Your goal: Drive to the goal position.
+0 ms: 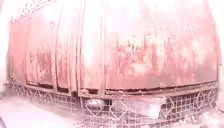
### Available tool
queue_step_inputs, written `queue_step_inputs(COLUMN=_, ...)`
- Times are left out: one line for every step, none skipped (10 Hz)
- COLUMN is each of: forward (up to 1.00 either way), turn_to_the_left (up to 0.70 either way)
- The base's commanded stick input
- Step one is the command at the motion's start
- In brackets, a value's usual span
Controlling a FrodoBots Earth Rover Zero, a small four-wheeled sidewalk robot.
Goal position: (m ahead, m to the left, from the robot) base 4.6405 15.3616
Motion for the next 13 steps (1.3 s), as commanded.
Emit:
queue_step_inputs(forward=0.0, turn_to_the_left=0.0)
queue_step_inputs(forward=0.0, turn_to_the_left=0.0)
queue_step_inputs(forward=0.0, turn_to_the_left=0.0)
queue_step_inputs(forward=0.0, turn_to_the_left=0.0)
queue_step_inputs(forward=0.0, turn_to_the_left=0.03)
queue_step_inputs(forward=0.0, turn_to_the_left=0.35)
queue_step_inputs(forward=0.0, turn_to_the_left=0.39)
queue_step_inputs(forward=0.0, turn_to_the_left=0.37)
queue_step_inputs(forward=0.0, turn_to_the_left=0.27)
queue_step_inputs(forward=0.0, turn_to_the_left=0.05)
queue_step_inputs(forward=0.0, turn_to_the_left=0.0)
queue_step_inputs(forward=0.0, turn_to_the_left=0.0)
queue_step_inputs(forward=0.0, turn_to_the_left=0.0)
